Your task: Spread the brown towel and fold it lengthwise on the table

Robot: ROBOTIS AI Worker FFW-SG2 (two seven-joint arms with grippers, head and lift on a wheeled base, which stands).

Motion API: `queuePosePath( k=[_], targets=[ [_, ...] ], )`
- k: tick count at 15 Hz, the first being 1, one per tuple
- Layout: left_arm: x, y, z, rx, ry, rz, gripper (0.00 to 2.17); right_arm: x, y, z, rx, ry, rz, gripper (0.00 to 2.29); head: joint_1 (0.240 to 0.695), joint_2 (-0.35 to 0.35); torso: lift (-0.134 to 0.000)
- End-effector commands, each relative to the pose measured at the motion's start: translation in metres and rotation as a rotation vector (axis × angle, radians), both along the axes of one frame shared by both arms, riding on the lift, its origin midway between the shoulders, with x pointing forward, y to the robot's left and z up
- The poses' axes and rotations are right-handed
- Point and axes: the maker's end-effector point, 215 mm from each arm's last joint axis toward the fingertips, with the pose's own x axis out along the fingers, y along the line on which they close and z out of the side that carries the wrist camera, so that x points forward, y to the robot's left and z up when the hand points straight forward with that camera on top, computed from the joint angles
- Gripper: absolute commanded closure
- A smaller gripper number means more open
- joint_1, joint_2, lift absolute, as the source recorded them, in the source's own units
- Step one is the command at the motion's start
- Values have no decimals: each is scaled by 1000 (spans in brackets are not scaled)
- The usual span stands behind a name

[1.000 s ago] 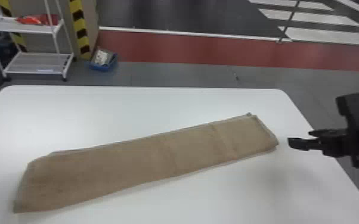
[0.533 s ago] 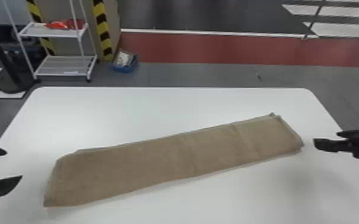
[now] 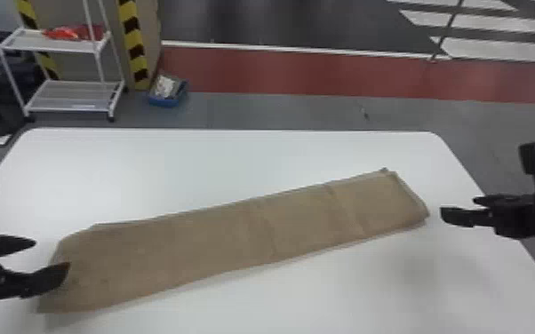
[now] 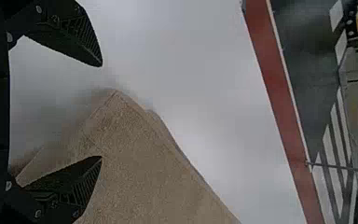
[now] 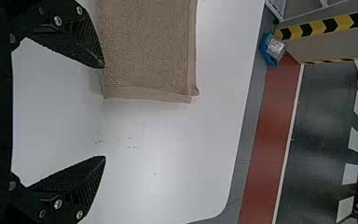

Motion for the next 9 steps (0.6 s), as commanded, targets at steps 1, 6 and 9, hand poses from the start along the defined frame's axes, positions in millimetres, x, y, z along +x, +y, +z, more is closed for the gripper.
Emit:
queuePosePath(
  k=[1,6,9],
  targets=[
    [-7,3,-17,-55,123,71,215,-3,-2,0,-1,1,-1,218,695,-131,-124],
    [1,-2,-23,-223,247,145,286,-10,-1,-3,-2,6,-2,218,695,-138,-124],
    [3,-14,-14,-264,230,94,1204,-11,-7,-2,-3,1,-12,215,695,-147,-124]
  ],
)
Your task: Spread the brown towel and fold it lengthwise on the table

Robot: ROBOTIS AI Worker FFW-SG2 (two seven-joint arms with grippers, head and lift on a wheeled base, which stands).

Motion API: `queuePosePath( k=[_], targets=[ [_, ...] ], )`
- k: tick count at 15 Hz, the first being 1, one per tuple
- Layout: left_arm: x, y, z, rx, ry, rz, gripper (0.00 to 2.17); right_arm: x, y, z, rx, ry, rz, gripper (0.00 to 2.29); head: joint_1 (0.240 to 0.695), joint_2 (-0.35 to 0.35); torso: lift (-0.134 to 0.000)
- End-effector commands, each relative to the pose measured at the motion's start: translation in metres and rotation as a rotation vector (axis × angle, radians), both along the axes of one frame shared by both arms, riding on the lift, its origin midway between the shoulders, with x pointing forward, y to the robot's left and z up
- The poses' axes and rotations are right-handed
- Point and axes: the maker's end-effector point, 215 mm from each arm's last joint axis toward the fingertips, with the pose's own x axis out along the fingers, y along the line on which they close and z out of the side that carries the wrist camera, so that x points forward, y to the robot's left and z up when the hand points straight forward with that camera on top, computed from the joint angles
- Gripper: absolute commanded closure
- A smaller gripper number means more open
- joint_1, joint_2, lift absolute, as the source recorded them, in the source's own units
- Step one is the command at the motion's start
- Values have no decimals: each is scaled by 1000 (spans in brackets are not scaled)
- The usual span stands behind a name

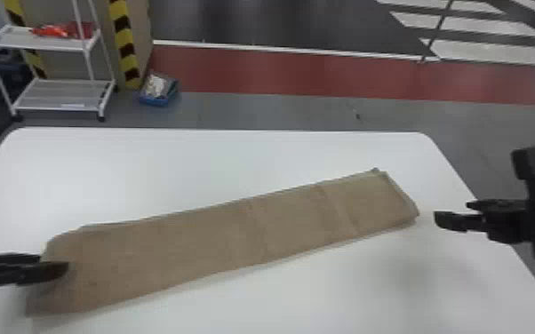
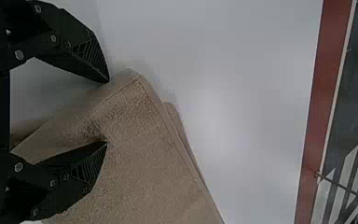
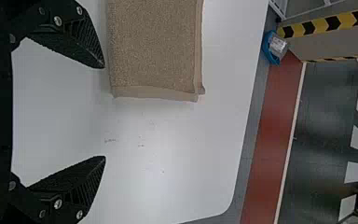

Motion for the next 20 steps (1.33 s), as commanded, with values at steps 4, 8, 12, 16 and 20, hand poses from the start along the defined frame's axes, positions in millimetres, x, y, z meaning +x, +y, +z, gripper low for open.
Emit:
queuePosePath(
  k=[4,8,12,16,20],
  targets=[
    [24,0,41,73,-243,-60,2064,0,-4,2,-1,-5,-7,215,695,-160,-124],
    [12,-13,55,100,-315,-158,2145,-1,-7,2,-1,-6,-11,215,695,-164,-124],
    [-14,-36,66,77,-375,-340,2142,-3,-16,1,-8,-2,-20,215,695,-191,-124],
    [-43,-71,82,35,-468,-572,2145,-3,-16,0,-5,0,-20,215,695,-240,-124],
    [-69,-100,84,7,-504,-755,2145,-1,-13,-1,-3,1,-16,215,695,-290,-124]
  ],
)
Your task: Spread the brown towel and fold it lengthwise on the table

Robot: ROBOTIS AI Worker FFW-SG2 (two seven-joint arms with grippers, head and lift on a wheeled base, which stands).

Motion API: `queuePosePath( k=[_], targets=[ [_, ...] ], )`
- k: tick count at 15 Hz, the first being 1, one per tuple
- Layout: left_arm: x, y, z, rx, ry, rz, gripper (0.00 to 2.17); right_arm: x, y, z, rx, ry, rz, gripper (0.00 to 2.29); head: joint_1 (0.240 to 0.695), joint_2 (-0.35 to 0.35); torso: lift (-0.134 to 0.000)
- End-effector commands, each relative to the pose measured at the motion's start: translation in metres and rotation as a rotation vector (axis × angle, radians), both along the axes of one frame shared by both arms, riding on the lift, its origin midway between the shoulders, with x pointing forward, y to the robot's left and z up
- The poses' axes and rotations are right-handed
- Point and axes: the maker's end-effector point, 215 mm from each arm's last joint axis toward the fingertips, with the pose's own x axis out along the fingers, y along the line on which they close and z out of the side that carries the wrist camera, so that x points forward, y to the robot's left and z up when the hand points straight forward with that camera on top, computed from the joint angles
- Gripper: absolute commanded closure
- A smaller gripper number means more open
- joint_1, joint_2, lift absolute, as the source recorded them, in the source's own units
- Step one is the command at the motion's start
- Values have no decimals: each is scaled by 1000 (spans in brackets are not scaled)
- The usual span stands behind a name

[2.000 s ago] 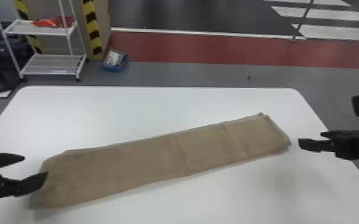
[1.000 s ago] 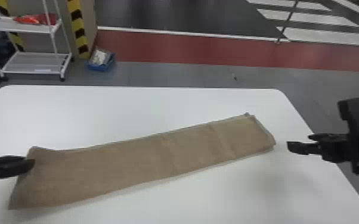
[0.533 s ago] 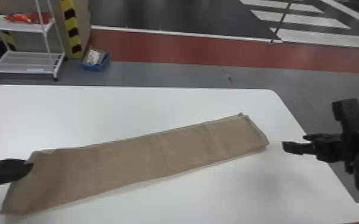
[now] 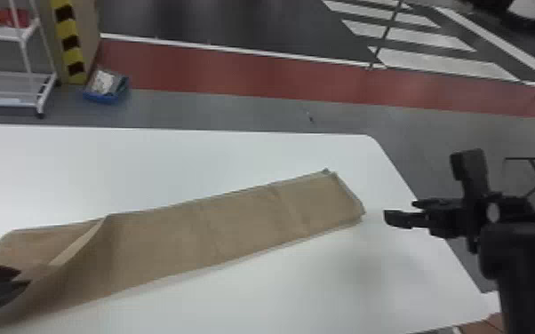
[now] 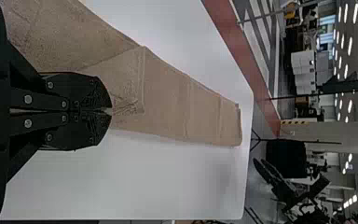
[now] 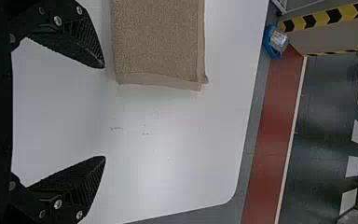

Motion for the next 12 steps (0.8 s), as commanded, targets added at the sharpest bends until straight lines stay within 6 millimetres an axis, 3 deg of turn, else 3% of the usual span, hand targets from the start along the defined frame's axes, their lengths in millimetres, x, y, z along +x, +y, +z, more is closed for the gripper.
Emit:
queuePosePath(
  k=[1,4,6,10,12],
  targets=[
    [-8,-12,-9,29,-10,-60,2145,1,1,1,0,-1,2,215,695,-297,-124],
    [-3,-10,-16,44,-13,-45,2145,2,2,0,1,1,3,215,695,-313,-124],
    [14,-2,-12,48,-34,-6,2145,2,2,0,1,1,3,215,695,-310,-124],
    [68,33,-7,51,-37,182,2142,0,3,-3,3,6,1,215,695,-271,-124],
    [89,51,-30,79,1,305,1986,-2,4,-6,5,11,2,215,695,-244,-124]
  ],
)
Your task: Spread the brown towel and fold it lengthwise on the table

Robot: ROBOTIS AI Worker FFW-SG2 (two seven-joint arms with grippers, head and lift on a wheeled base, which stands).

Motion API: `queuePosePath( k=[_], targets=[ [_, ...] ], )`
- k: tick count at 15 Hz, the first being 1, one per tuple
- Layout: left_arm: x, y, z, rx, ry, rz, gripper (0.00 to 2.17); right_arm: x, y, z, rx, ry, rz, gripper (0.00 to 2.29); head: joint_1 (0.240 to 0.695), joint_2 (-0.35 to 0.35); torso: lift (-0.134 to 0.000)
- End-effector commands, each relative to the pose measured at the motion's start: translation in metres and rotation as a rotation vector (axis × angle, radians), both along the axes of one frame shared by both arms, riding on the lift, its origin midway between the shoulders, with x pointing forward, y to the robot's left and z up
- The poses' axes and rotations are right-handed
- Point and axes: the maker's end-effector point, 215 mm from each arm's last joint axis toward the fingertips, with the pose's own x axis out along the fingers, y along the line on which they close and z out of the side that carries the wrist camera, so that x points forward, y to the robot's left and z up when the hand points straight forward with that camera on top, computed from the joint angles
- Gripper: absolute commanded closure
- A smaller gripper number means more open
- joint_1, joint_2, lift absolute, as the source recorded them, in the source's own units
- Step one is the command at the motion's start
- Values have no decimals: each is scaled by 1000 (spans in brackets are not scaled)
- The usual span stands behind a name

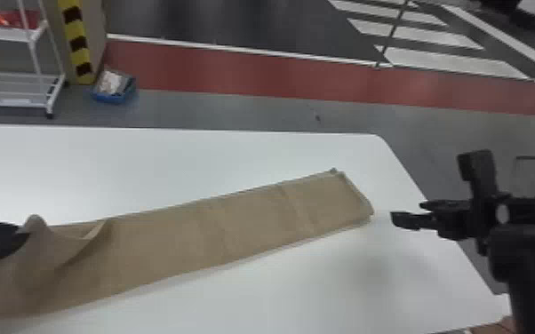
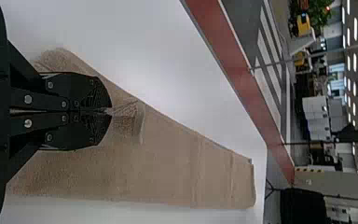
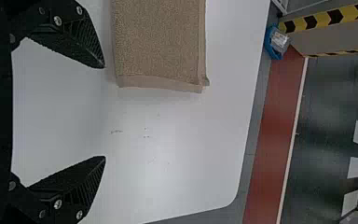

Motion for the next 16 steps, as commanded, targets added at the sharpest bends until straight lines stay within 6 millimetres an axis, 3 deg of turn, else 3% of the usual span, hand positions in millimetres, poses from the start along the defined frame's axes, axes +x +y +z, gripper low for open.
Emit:
queuePosePath(
  k=[1,2,3,10,16],
  targets=[
    [13,15,-28,18,58,95,1592,-1,1,-3,1,5,1,215,695,-230,-124],
    [14,20,-38,25,85,129,434,-1,1,-3,0,5,0,215,695,-217,-124],
    [13,22,-42,29,94,130,103,-1,1,-2,-2,3,2,215,695,-207,-124],
    [39,40,-54,51,109,180,147,-1,6,-6,-2,10,9,215,695,-172,-124],
    [30,36,-66,21,236,147,232,-3,5,-7,-1,13,7,215,695,-170,-124]
  ],
)
